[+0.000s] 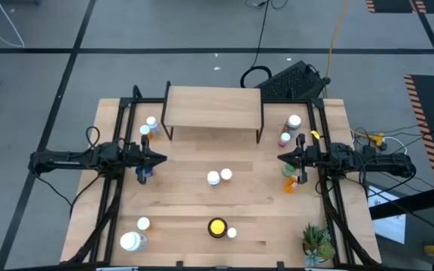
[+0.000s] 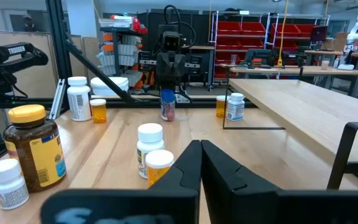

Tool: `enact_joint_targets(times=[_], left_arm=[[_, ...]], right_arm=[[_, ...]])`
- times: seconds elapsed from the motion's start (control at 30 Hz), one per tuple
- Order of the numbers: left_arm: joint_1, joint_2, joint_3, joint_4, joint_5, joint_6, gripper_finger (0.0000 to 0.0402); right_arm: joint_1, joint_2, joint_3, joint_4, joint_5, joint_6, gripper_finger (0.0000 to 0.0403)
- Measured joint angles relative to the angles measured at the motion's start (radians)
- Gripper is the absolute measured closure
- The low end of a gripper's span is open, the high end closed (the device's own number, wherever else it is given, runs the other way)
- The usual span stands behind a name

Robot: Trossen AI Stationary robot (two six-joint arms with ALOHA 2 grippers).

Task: Pick and place medicine bottles onto shelf by color

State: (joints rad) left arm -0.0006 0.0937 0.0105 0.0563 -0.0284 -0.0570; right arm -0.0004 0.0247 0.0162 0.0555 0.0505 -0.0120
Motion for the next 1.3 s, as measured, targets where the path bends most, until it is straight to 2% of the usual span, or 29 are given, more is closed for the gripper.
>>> enact_joint_targets(times=[0.9, 1.03, 1.1, 1.17, 1.3], left_arm=[[0.0, 0.0, 0.0, 0.0, 0.0, 0.0, 0.0364], [0.0, 0.0, 0.0, 0.0, 0.0, 0.0, 0.0364], [0.0, 0.0, 0.0, 0.0, 0.0, 0.0, 0.0364], [0.0, 0.0, 0.0, 0.0, 0.0, 0.0, 0.0364], [0.0, 0.0, 0.0, 0.0, -0.004, 0.04, 0.0364]], right_arm=[[0.0, 0.0, 0.0, 0.008, 0.0, 0.012, 0.0403], [0.0, 0.0, 0.0, 0.118, 0.0, 0.106, 0.0403], [0.0, 0.0, 0.0, 0.209, 0.002, 0.095, 0.0403], [0.0, -0.001, 0.0, 0.257, 0.06, 0.074, 0.0403], [0.0, 0.009, 0.0, 0.228, 0.344, 0.193, 0.0403]])
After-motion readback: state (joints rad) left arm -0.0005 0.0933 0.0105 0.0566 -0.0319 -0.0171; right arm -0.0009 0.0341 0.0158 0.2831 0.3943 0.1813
